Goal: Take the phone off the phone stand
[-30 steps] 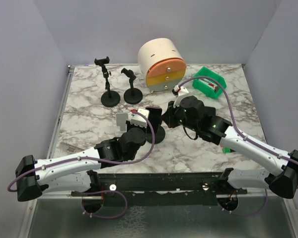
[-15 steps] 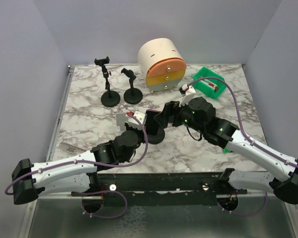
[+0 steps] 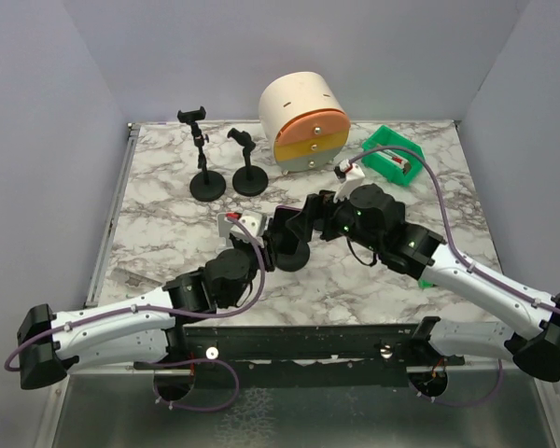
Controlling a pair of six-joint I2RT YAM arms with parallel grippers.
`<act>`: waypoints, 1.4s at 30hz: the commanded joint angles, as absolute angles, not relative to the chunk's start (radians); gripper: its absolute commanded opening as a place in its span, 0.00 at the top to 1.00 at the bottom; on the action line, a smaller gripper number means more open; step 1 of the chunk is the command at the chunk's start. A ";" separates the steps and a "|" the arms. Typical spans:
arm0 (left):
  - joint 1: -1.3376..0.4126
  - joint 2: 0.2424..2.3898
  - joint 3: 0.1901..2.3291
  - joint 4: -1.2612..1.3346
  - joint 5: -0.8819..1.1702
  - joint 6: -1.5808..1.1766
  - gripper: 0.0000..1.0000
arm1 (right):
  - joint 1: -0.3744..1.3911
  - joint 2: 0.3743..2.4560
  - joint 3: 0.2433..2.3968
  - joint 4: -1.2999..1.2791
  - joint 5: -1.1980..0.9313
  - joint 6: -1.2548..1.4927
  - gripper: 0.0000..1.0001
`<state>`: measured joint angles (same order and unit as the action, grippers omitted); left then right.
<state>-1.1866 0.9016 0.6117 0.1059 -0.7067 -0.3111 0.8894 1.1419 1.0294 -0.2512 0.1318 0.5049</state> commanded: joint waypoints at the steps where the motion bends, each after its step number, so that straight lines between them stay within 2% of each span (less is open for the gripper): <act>1: -1.186 0.802 0.601 0.056 -0.705 -0.303 0.52 | 0.896 1.093 1.032 -0.267 0.144 0.483 0.00; 2: -1.186 0.780 0.599 0.047 -0.698 -0.291 0.44 | 0.896 1.086 1.028 -0.267 0.138 0.475 0.00; 4: -1.186 0.725 0.588 0.043 -0.667 -0.255 0.35 | 0.896 1.075 1.017 -0.262 0.133 0.471 0.00; 8: -1.186 0.592 0.536 0.077 -0.603 -0.173 0.29 | 0.899 1.086 1.020 -0.250 0.131 0.490 0.00; 11: -1.186 0.492 0.490 0.108 -0.604 -0.131 0.26 | 1.007 1.119 1.081 -0.307 0.314 0.472 0.00; 14: -1.186 0.424 0.472 0.111 -0.670 -0.129 0.25 | 1.099 1.167 1.147 -0.387 0.561 0.513 0.00; 20: -1.185 0.379 0.470 0.082 -0.769 -0.145 0.25 | 1.179 1.233 1.190 -0.434 0.749 0.644 0.00; 23: -1.186 0.370 0.467 0.073 -0.791 -0.165 0.25 | 1.211 1.332 1.290 -0.573 0.864 0.748 0.00; 26: -1.186 0.367 0.468 0.065 -0.805 -0.176 0.25 | 1.242 1.439 1.402 -0.721 0.919 0.853 0.00; 31: -1.186 0.364 0.471 0.050 -0.813 -0.191 0.24 | 1.277 1.488 1.427 -0.685 0.955 0.866 0.00; 37: -1.186 0.366 0.473 0.035 -0.827 -0.218 0.24 | 1.277 1.578 1.523 -0.851 1.040 1.029 0.00; 42: -1.186 0.370 0.476 0.032 -0.826 -0.224 0.24 | 1.278 1.599 1.532 -0.853 1.062 1.058 0.00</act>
<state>-1.1862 0.3733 0.4808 0.0566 -0.8021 -0.2089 1.2728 1.5826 1.5135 -0.7879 0.9810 0.9787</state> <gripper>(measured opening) 0.757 0.995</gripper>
